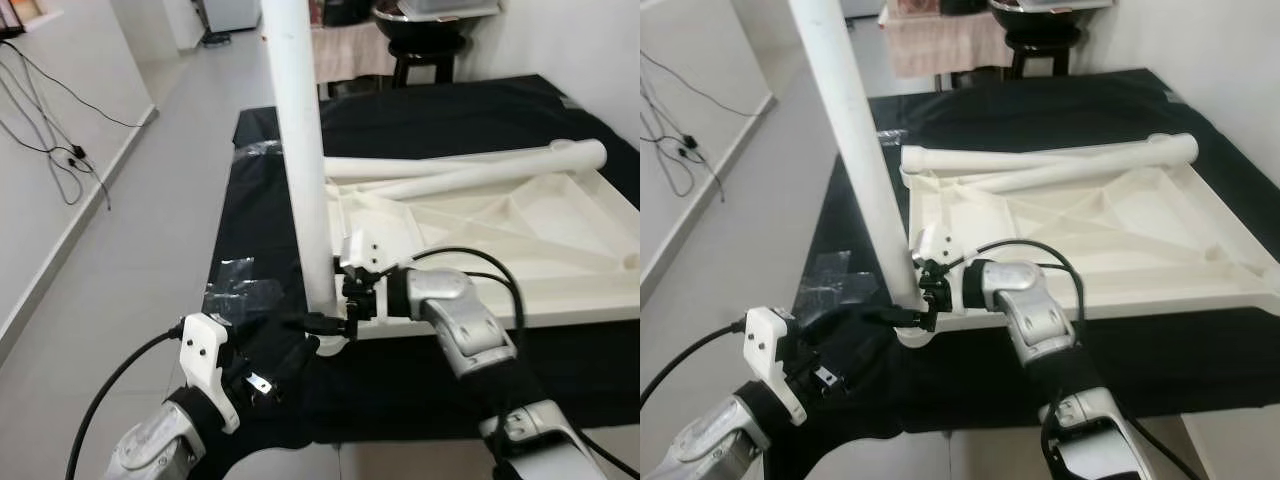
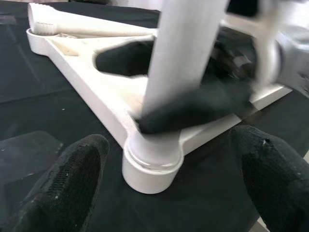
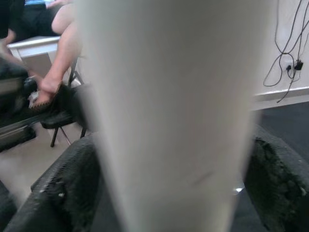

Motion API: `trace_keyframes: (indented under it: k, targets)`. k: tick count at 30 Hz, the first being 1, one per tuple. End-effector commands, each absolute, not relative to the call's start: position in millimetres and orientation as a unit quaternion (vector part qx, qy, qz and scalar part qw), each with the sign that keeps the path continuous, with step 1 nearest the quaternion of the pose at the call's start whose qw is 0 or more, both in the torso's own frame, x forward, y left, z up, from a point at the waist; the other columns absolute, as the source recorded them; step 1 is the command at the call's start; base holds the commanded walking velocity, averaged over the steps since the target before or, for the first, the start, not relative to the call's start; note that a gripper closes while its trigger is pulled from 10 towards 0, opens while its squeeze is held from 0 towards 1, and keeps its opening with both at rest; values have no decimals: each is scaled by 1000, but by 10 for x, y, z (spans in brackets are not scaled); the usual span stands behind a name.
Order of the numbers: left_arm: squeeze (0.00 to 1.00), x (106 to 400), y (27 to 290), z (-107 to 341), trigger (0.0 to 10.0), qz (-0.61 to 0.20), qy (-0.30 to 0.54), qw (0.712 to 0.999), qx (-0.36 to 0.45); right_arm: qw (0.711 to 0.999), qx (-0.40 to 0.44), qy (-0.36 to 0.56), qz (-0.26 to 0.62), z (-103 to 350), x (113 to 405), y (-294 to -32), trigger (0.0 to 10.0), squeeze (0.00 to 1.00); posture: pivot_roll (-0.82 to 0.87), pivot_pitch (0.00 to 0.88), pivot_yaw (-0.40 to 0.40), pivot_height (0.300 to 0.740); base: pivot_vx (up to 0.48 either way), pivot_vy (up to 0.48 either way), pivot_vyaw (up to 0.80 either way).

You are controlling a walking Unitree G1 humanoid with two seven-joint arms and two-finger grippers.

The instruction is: Building children table

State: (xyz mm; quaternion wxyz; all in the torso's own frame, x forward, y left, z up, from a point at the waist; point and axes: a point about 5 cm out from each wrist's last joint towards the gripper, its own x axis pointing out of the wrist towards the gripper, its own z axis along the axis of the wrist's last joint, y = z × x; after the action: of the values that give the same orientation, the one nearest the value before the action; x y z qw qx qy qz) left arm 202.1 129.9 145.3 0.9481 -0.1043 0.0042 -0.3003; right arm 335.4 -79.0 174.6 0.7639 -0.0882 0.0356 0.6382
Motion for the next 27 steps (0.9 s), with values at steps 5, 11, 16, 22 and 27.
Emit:
trace_keyframes:
  k: [5,11,16,22,27]
  targets:
    - [0,2013,1308,1405,10000,-294,14,950,-101,756,-76,20,649,1800,3466,-781,0,0,12,71,59,740,0,0,0]
    - [0,2005,1297,1409,10000,-295,14,950,-103,753,-58,14,656,1800,3471,-955,0,0,-1,79,62,740,0,0,0]
    - [0,1983,1304,1408,10000,-296,14,949,-104,788,-89,46,608,1590,3263,-1138,0,0,5,88,40,740,0,0,0]
    - [0,1959,1344,1412,10000,-295,16,950,-103,971,-99,68,206,1402,3295,-1066,0,0,-15,101,53,740,0,0,0]
    - [0,1963,1343,1381,10000,-307,29,945,-106,915,-102,71,384,1326,2937,-591,0,0,1,84,72,740,0,0,0]
